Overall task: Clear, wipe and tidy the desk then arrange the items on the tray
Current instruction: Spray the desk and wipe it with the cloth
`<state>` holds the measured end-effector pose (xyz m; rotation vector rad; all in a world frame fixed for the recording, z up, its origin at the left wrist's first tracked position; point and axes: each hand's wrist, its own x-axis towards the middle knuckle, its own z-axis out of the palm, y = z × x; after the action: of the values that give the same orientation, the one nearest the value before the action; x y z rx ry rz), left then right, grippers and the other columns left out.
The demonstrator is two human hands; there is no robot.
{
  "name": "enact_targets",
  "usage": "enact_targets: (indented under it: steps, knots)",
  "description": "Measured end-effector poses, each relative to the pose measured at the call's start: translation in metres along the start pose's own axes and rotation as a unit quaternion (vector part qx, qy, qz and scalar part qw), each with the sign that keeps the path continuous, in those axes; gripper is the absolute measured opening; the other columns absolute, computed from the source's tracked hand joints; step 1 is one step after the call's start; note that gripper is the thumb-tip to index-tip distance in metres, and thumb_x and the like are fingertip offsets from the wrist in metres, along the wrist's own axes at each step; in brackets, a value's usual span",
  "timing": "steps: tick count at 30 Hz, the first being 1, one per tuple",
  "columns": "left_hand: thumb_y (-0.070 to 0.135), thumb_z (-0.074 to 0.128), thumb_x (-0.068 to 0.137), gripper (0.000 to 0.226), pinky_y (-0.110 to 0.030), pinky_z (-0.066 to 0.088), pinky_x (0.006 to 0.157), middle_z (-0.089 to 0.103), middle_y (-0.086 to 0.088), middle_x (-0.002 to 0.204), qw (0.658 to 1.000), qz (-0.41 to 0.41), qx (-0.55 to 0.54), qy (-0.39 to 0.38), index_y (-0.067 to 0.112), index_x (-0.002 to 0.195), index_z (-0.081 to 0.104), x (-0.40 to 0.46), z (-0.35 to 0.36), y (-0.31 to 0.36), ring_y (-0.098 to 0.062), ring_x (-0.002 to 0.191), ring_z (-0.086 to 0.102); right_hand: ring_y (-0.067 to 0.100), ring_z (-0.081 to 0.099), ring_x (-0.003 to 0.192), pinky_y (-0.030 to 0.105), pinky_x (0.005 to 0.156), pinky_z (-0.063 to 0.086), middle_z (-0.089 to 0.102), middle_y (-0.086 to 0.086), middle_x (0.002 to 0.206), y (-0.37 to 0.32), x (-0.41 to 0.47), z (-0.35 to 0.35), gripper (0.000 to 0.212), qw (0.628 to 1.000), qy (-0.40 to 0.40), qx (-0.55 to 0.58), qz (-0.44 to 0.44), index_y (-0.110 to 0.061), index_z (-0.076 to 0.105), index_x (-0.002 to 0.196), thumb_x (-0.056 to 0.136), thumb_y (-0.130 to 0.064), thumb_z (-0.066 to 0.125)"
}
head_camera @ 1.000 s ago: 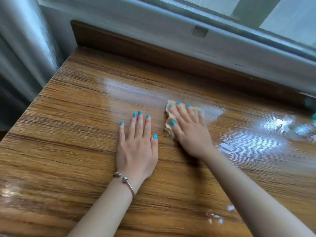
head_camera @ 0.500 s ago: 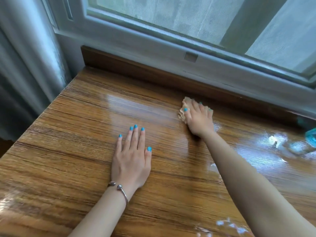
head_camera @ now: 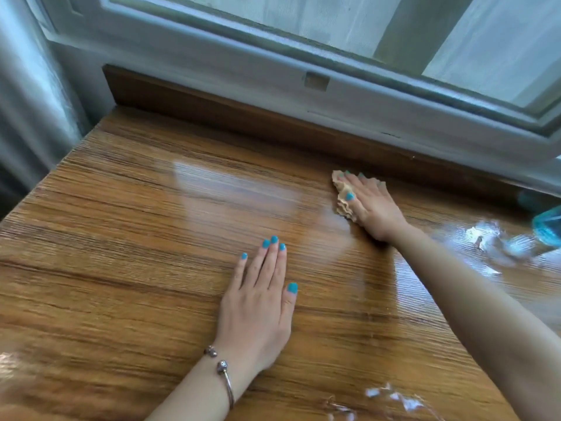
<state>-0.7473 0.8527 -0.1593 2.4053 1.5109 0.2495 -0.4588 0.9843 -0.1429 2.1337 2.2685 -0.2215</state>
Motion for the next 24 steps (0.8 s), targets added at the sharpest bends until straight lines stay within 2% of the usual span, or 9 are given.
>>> enact_targets:
  steps: [4, 8, 10, 12, 14, 16, 18, 20, 24]
  knots:
    - [0.046, -0.015, 0.091, 0.064, -0.038, -0.015, 0.118, -0.028, 0.004, 0.155, 0.999, -0.011, 0.047, 0.005, 0.018, 0.148, -0.023, 0.004, 0.004, -0.003, -0.01, 0.142, -0.029, 0.015, -0.007, 0.15, 0.042, 0.12, -0.008, -0.002, -0.01, 0.164, -0.002, -0.006, 0.009, 0.054, 0.999, -0.005, 0.017, 0.038, -0.039, -0.001, 0.154, 0.103, -0.049, 0.01]
    - [0.046, -0.008, 0.093, 0.065, -0.038, -0.008, 0.12, -0.014, 0.004, 0.159, 0.999, -0.02, 0.049, 0.008, 0.018, 0.151, -0.011, 0.003, 0.007, 0.0, -0.01, 0.146, -0.017, 0.003, -0.015, 0.147, 0.031, 0.116, -0.017, -0.009, -0.026, 0.159, -0.021, -0.112, 0.035, 0.048, 0.993, -0.017, 0.057, -0.099, -0.055, -0.004, 0.148, 0.101, -0.057, 0.003]
    - [0.046, -0.006, 0.092, 0.065, -0.038, -0.007, 0.119, -0.011, 0.004, 0.159, 0.999, -0.02, 0.044, 0.017, 0.019, 0.151, -0.008, 0.006, 0.007, 0.003, -0.009, 0.147, -0.013, 0.002, -0.013, 0.147, 0.029, 0.116, -0.017, -0.007, -0.028, 0.159, -0.008, -0.108, 0.025, 0.048, 0.989, -0.039, 0.055, -0.129, -0.056, -0.003, 0.148, 0.101, -0.058, 0.003]
    - [0.046, -0.01, 0.089, 0.066, -0.036, -0.009, 0.119, -0.014, 0.005, 0.158, 0.999, -0.019, 0.047, 0.01, 0.02, 0.15, -0.012, 0.007, 0.007, 0.002, -0.008, 0.146, -0.015, 0.007, -0.007, 0.149, 0.033, 0.118, -0.012, -0.003, -0.023, 0.16, 0.006, -0.067, 0.011, 0.047, 0.994, -0.026, 0.028, -0.098, -0.054, -0.005, 0.147, 0.101, -0.054, 0.005]
    - [0.046, -0.013, 0.088, 0.067, -0.035, -0.012, 0.118, -0.018, 0.006, 0.158, 0.998, -0.026, 0.064, 0.012, 0.02, 0.15, -0.015, 0.01, 0.008, 0.001, -0.007, 0.145, -0.018, 0.014, -0.003, 0.15, 0.037, 0.119, -0.006, 0.001, -0.016, 0.163, 0.014, -0.02, 0.004, 0.049, 1.0, -0.009, 0.015, -0.02, -0.048, -0.002, 0.151, 0.103, -0.05, 0.008]
    - [0.043, -0.006, 0.095, 0.061, -0.034, -0.012, 0.118, -0.017, 0.006, 0.159, 0.996, -0.032, 0.077, 0.012, 0.02, 0.152, -0.013, 0.012, 0.007, 0.002, -0.008, 0.146, -0.016, 0.018, -0.002, 0.151, 0.041, 0.119, -0.005, 0.003, -0.009, 0.164, 0.01, 0.003, 0.004, 0.052, 0.999, 0.0, 0.017, 0.034, -0.04, 0.001, 0.155, 0.104, -0.046, 0.01]
    - [0.04, 0.005, 0.101, 0.058, -0.035, -0.011, 0.118, -0.014, 0.005, 0.161, 0.994, -0.039, 0.101, 0.016, 0.019, 0.152, -0.011, 0.008, 0.004, 0.006, -0.01, 0.147, -0.013, 0.02, -0.003, 0.151, 0.046, 0.12, -0.005, 0.004, -0.006, 0.164, 0.001, -0.012, 0.01, 0.054, 0.998, 0.006, 0.032, 0.046, -0.036, 0.004, 0.155, 0.103, -0.044, 0.013]
    - [0.04, 0.004, 0.1, 0.057, -0.037, -0.012, 0.118, -0.014, 0.005, 0.16, 0.992, -0.04, 0.114, 0.03, 0.019, 0.151, -0.013, -0.005, 0.005, 0.014, -0.011, 0.147, -0.013, 0.015, -0.006, 0.15, 0.046, 0.12, -0.009, 0.003, -0.011, 0.164, -0.001, -0.057, 0.022, 0.054, 0.999, 0.008, 0.034, 0.003, -0.038, 0.006, 0.154, 0.102, -0.047, 0.013]
    - [0.047, -0.008, 0.089, 0.062, -0.034, -0.017, 0.115, -0.017, 0.013, 0.155, 0.996, -0.061, 0.061, 0.03, 0.026, 0.146, -0.019, -0.022, 0.019, 0.03, -0.005, 0.142, -0.019, -0.002, -0.017, 0.144, 0.034, 0.114, -0.018, -0.01, -0.032, 0.154, 0.012, -0.129, 0.037, 0.052, 0.994, 0.009, 0.021, -0.106, -0.056, -0.003, 0.147, 0.095, -0.063, -0.003]
